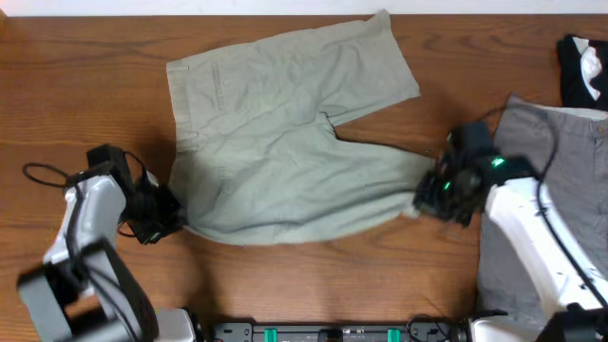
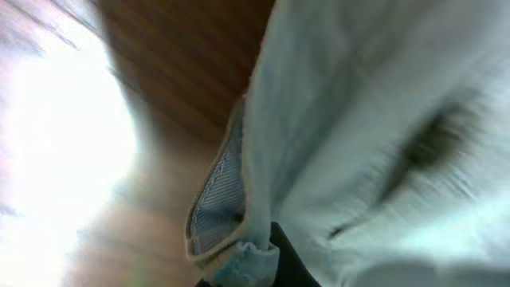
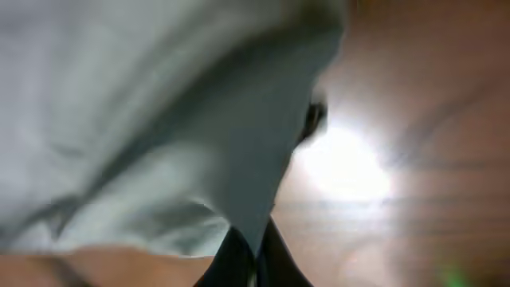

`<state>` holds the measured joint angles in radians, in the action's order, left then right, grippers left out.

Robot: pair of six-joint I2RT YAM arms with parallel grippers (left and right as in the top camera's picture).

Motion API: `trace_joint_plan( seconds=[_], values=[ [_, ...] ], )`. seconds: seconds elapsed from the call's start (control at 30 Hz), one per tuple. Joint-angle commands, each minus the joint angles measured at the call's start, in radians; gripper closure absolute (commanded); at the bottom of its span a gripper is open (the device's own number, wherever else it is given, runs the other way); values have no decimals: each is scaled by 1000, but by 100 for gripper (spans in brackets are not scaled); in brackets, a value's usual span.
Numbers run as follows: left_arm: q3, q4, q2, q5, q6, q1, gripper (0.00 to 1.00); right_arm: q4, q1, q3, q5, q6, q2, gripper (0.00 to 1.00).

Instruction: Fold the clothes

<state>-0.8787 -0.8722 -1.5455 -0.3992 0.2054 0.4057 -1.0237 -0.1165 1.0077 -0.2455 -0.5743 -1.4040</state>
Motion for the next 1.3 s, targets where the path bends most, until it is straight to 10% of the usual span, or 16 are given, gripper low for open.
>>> trace_joint_plan(
  seconds=[0.0, 0.77, 1.27],
  values=[
    [2, -34, 118, -65, -29, 3, 94, -49, 49, 120, 127, 64, 18, 99],
    [-23, -631, 818, -226, -185, 1, 94, -195, 166, 580, 169, 146, 16, 98],
    [-34, -528, 782, -241, -190, 1, 94, -151, 165, 589, 151, 145, -63, 98]
  ],
)
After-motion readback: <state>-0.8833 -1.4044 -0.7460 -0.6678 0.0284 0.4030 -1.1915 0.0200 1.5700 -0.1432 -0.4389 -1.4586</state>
